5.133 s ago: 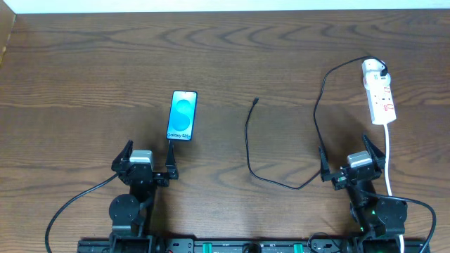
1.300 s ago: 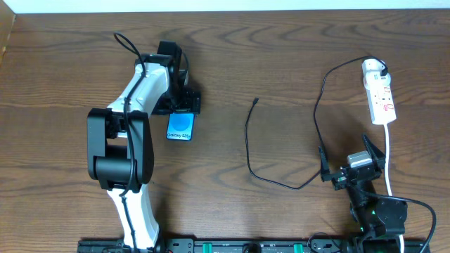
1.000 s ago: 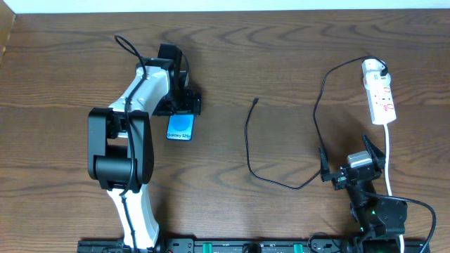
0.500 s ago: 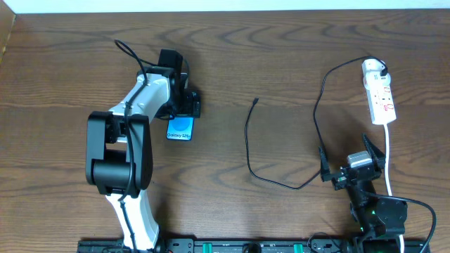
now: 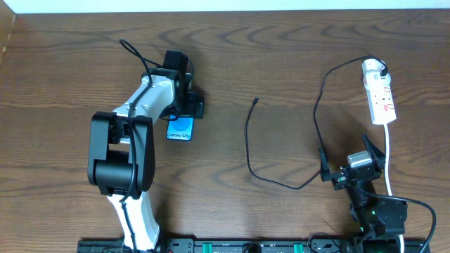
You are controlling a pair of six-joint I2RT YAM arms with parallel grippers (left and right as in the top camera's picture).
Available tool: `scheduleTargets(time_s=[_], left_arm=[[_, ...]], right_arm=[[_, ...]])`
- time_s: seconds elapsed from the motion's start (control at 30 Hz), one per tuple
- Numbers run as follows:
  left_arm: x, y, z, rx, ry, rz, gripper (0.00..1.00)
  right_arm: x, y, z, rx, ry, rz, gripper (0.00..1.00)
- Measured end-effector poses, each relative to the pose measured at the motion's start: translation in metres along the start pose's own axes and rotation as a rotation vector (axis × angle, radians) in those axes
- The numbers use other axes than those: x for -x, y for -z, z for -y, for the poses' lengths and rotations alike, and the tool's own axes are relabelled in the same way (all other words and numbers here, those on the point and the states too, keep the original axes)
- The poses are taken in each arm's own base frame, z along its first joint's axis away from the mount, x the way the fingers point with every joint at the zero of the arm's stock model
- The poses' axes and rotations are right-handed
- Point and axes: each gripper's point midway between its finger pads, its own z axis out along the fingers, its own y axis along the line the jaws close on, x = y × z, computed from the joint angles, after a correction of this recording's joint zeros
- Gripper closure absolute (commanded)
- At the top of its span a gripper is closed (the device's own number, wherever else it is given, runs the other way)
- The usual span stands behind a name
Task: Plug charger to phone and switch on socket
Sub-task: 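Close the left gripper on the phone's top edge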
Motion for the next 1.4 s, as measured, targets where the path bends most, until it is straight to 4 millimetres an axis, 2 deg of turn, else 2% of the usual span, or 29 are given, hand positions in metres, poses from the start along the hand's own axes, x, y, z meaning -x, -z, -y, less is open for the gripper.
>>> scheduleTargets(time_s=[0.47,0.9,1.4], left_arm=[[-0.001,0.000,0.001,0.004,0.012,-0.003,0.06],[-0.003,0.000,0.001,0.007,0.012,-0.005,0.31],[-0.011,0.003,0.001,0.011,0.011,-0.041,0.31]], right_arm=[[0.000,0.000,0.000,0.000,0.000,0.000,0.01],[0.000,0.000,0.000,0.000,0.000,0.000,0.01],[0.000,0.000,0.000,0.000,0.000,0.000,0.01]])
